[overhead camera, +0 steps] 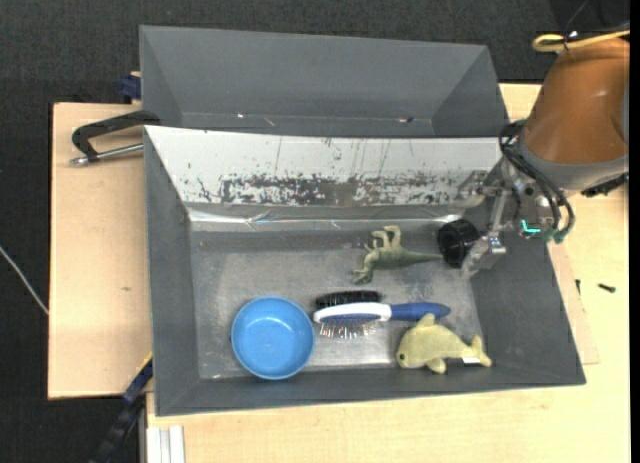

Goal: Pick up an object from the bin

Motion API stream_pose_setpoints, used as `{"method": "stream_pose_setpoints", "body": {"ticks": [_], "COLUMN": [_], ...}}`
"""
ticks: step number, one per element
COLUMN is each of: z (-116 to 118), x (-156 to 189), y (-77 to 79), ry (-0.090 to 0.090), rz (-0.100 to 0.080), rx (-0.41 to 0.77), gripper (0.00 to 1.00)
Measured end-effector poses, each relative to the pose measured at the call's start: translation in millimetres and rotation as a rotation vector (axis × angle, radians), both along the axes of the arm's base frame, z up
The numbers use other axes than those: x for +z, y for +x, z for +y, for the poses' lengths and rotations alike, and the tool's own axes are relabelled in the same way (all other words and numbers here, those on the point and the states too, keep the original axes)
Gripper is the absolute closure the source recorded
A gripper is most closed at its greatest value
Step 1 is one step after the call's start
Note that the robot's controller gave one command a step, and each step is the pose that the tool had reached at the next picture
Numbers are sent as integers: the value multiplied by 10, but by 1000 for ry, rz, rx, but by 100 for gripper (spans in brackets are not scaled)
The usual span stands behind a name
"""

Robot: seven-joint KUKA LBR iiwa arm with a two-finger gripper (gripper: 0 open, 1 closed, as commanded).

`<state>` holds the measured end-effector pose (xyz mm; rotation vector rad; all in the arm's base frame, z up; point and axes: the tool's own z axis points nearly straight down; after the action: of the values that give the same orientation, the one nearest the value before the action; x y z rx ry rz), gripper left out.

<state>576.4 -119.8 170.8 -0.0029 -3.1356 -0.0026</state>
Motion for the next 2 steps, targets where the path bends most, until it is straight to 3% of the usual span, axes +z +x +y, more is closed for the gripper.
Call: {"method": "stream_pose_setpoints", "body": {"ticks": [1, 2], "z": [667, 1100], "x": [-889, -687], "y": [198, 179], "ry": [-1, 1], "rz": [-14, -14], "rx": [103, 9], "gripper": [0, 0]}}
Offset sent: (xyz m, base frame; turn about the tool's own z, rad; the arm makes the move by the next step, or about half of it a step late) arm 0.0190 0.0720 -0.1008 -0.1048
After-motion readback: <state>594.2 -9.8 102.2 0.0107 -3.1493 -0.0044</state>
